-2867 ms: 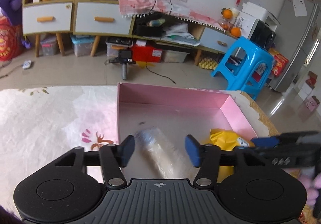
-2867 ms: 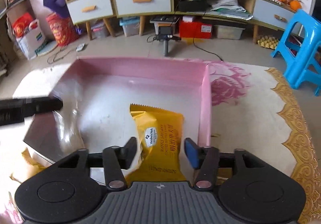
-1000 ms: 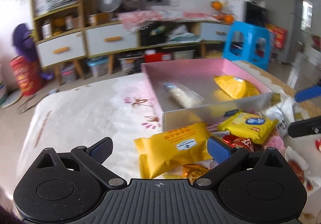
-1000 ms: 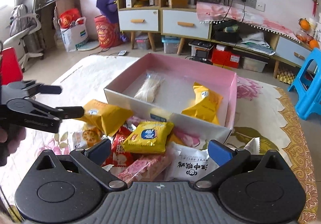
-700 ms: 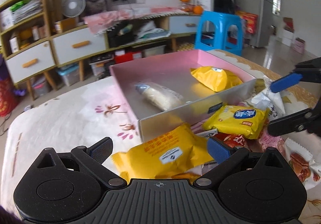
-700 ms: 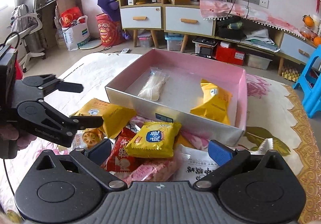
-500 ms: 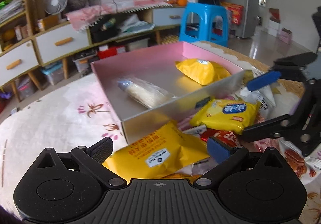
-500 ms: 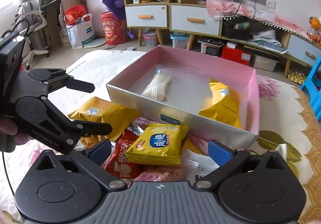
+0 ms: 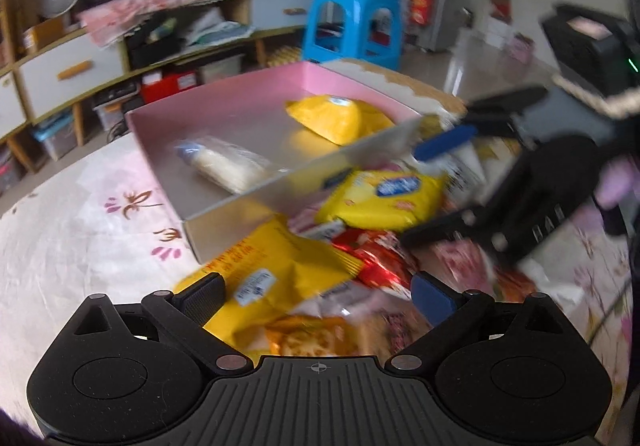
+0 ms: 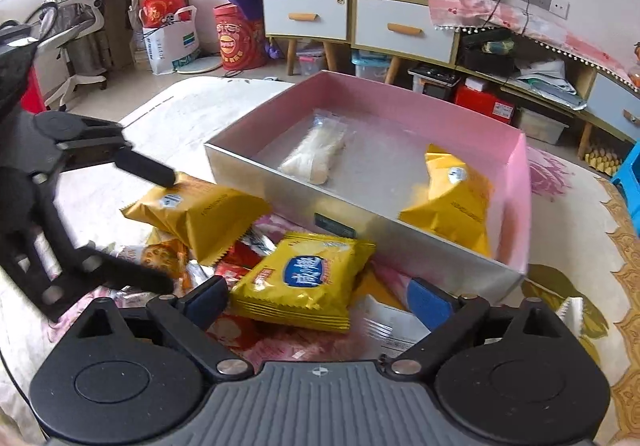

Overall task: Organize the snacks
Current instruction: 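Lower the left tool onto the yellow Member's Mark waffle bag and grasp it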

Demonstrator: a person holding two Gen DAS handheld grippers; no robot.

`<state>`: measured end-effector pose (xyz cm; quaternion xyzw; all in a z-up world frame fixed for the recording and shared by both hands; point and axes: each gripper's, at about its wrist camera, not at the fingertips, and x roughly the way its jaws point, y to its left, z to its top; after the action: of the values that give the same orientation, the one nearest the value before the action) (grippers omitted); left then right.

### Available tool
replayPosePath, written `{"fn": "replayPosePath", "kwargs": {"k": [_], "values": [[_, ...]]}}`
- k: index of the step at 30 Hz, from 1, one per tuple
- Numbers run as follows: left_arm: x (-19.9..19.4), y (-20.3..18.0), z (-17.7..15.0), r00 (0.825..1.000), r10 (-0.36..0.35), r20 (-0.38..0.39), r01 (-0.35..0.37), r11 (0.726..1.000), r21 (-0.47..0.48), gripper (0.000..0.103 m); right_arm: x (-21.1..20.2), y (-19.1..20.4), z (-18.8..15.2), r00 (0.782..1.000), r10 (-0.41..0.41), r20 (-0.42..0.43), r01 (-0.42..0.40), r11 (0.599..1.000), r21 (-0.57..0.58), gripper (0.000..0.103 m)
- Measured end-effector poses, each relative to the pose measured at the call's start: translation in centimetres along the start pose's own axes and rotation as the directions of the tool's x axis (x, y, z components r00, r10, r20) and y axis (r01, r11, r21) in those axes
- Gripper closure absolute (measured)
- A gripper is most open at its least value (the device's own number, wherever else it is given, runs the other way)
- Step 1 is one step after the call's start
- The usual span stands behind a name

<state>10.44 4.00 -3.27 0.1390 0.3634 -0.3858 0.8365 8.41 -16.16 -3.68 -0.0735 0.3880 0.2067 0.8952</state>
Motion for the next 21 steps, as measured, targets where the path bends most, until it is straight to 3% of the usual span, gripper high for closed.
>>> {"fn": "replayPosePath", "kwargs": {"k": [4,7,13,21], "values": [[0.0,-0.5,-0.2,0.997,0.077,0.010,-0.078,0.996,0.050,0.003,-0.5,-0.6,-0.2,1.000,0.010,-0.001,-0.010,1.000,0.021,0.016],[0.5,0.1,-0.1,0.992,0.124,0.003,-0.124,0.992,0.037,0.003,-0.4,-0.4,-0.1,1.000,0.015,0.002,-0.015,1.000,0.021,0.017],[2.4,0.7,0.7,0.986,0.163,-0.024,-0.160,0.983,0.087,0.002,0.3,0.3,0.4,1.000,0.026,-0.005,-0.026,1.000,0.002,0.019],[2.9,1.1,0.4,0.989,0.138,-0.052,-0.134,0.988,0.071,0.003,0.8,-0.2,0.5,0.998,0.055,0.006,-0.055,0.998,0.035,0.023]]}}
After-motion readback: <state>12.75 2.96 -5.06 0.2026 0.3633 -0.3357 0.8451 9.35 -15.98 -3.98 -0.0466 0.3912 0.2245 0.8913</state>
